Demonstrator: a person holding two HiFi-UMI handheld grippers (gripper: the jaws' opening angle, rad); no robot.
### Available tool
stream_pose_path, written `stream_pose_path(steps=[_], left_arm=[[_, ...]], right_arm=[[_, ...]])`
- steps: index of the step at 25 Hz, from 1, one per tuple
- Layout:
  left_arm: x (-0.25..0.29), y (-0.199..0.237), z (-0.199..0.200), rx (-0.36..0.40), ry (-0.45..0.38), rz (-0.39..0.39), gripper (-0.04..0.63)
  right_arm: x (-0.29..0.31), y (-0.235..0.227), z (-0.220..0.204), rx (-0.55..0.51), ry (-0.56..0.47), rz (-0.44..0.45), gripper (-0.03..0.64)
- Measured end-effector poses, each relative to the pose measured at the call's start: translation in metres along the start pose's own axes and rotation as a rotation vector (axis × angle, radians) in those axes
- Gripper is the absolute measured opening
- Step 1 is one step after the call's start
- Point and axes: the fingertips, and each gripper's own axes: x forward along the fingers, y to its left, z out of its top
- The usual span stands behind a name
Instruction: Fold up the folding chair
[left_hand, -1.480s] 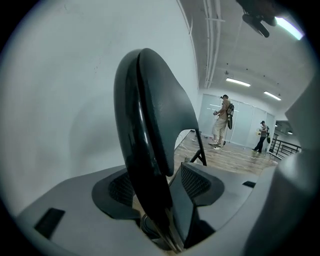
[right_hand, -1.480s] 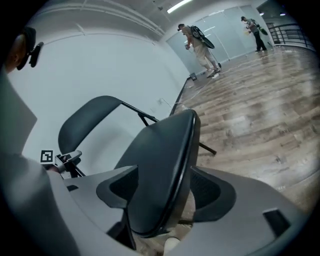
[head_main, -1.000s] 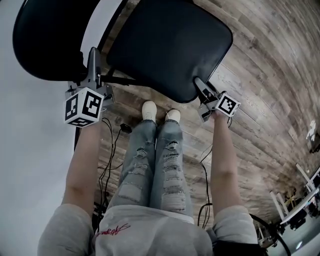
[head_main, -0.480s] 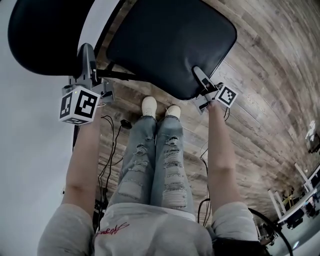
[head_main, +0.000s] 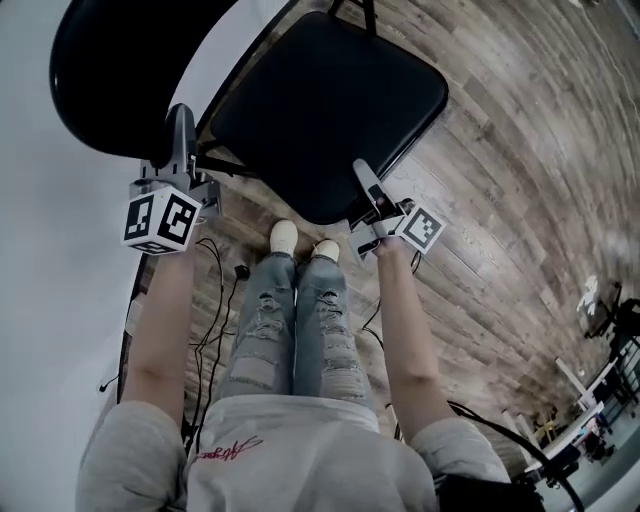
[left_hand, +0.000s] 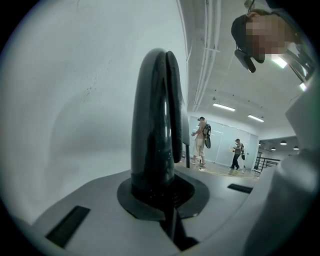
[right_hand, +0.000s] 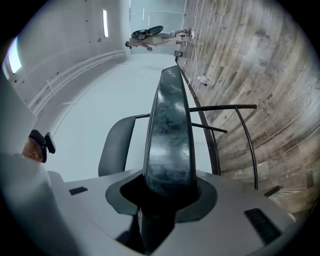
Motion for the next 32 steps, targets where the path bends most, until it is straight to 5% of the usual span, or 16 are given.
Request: stream_pose_path(steps=[13,26,32], left_arm=[[-0.008,-0.011,0.035,0.123,-0.044,-0.033,0.018],[0.003,-0.005,0.048,0.132,-0.043,-0.069,0.018],[0.000,-0.008,0.059,0.126,-0.028,-0.099,0.017]], right_arm=[[0.090,0.088,-0.014,-0.008,0.020,-0.280,0.133],[0.172,0.122,-0.014,-0.111,0.123,-0.533,0.133],[0.179,0.137,-0.015,-0.118,0.148,-0.564,0.133]])
